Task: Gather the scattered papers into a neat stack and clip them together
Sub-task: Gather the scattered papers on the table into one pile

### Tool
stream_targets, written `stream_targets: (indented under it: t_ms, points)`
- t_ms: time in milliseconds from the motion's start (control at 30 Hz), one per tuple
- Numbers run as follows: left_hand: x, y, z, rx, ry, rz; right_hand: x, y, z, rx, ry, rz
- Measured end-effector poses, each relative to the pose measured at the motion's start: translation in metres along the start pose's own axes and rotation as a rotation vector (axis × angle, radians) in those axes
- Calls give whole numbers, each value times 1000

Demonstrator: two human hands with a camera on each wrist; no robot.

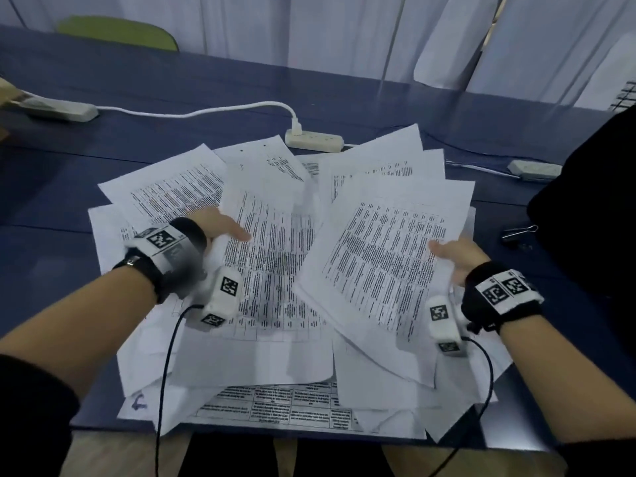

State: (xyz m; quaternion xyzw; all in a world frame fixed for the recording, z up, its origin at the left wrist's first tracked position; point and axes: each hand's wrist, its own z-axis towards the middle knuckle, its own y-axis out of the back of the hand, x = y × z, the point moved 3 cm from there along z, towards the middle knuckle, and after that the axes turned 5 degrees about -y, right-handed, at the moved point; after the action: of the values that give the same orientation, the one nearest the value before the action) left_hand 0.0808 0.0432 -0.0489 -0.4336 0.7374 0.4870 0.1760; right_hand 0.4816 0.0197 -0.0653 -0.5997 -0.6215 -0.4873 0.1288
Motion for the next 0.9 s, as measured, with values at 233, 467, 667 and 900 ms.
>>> stream_targets:
  t_ms: [233,467,667,900]
  points:
    - [-5,19,3,-402,-78,-391,10,23,-6,38,17,-83]
    - [-6,25,-4,-630,-77,-502,32,44,-14,-127,196,-57]
    - [-10,48,-8,-773,-104,-597,33,27,-18,53,239,-84]
    - [-18,-8,-15,-113,-137,-529,43,-6,-31,172,274,48]
